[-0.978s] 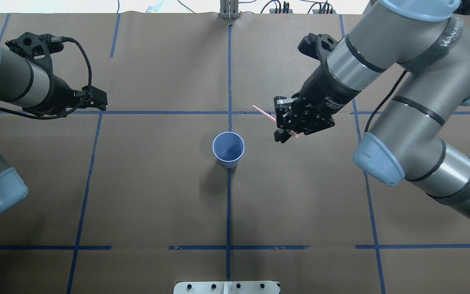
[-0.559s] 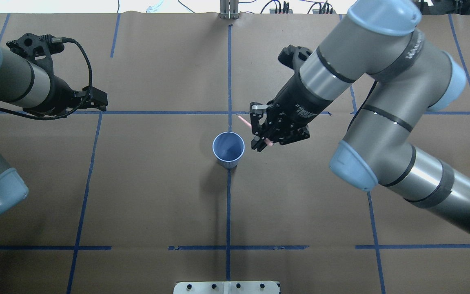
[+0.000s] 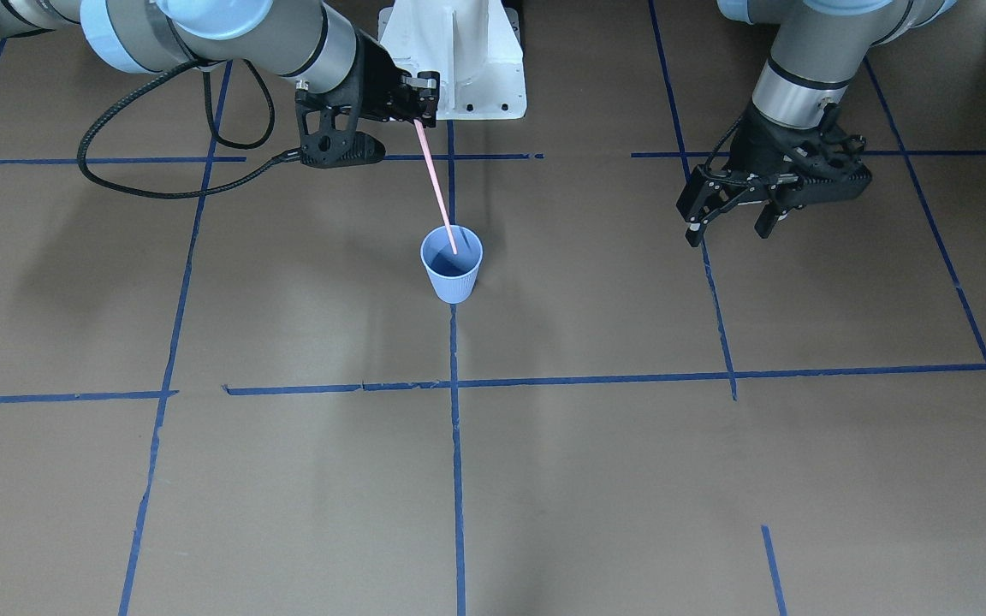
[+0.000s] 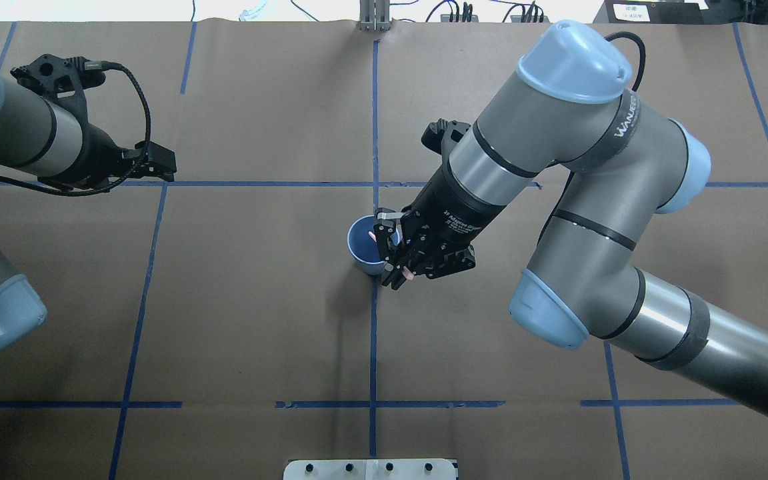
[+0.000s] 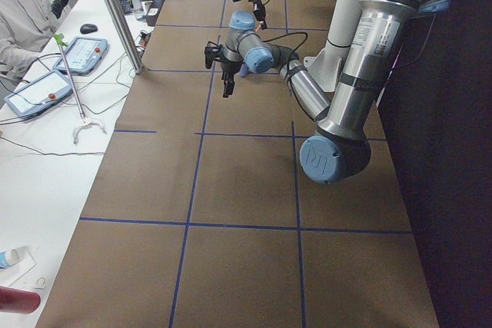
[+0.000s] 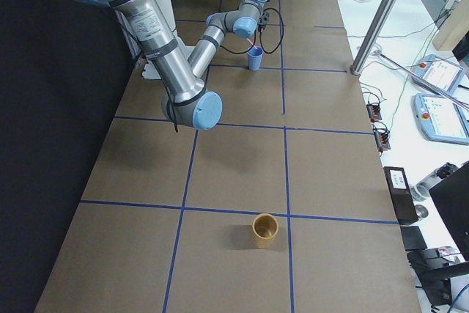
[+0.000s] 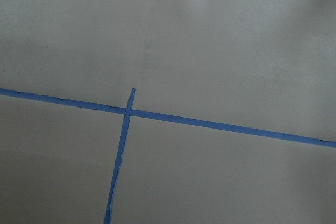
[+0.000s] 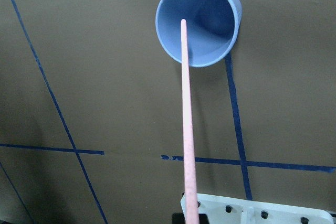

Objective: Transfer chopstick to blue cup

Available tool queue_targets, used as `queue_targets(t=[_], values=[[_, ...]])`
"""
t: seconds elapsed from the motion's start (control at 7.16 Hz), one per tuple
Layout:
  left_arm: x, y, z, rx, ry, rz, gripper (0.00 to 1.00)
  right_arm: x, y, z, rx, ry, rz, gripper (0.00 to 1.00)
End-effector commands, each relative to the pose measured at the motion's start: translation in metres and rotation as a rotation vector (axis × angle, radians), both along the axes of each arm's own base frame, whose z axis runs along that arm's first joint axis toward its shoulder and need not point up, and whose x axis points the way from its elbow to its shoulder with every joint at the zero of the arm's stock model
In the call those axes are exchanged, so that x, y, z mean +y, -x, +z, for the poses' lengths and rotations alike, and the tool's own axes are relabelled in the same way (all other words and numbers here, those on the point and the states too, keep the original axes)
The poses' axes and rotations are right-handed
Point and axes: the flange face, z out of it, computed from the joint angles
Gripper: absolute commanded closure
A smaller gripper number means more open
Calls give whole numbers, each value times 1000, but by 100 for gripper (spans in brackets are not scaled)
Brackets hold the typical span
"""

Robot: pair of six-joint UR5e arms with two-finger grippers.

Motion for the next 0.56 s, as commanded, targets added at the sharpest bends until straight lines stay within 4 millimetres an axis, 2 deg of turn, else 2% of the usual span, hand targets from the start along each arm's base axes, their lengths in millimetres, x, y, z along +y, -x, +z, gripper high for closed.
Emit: queue_targets(t=[0.0, 0.14, 0.28, 0.42], values=[[0, 1, -1, 1, 0, -2, 0, -2, 15, 4, 18, 14, -10, 95], [0, 0, -1, 1, 0, 0, 0, -7, 22, 9, 31, 21, -10, 92], [1, 2, -1, 3, 1, -4, 0, -11, 26, 9, 37, 25, -8, 86], [1, 2, -1, 3, 1, -4, 0, -22, 33, 1, 39, 27, 0, 79]])
